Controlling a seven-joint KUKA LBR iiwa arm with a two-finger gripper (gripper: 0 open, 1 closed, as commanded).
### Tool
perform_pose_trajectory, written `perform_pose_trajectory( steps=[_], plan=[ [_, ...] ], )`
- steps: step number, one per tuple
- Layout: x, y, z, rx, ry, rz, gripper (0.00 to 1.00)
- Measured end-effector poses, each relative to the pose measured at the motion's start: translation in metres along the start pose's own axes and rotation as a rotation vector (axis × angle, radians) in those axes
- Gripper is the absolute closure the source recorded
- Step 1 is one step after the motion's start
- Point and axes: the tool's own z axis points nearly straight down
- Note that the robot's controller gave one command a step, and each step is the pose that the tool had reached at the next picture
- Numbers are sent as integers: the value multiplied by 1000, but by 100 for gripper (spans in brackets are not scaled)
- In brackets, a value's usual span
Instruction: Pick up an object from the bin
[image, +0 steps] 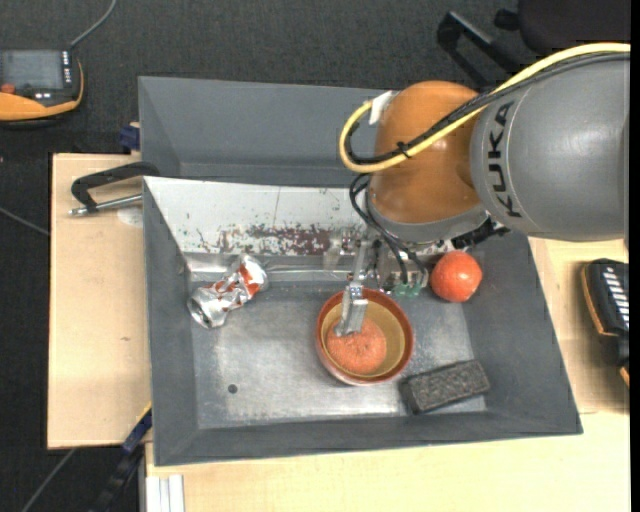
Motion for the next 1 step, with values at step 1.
perform_pose_trajectory(
  steps=[1],
  plan=[
    [-17, -48, 85, -1, 2, -226, 0]
  ],
)
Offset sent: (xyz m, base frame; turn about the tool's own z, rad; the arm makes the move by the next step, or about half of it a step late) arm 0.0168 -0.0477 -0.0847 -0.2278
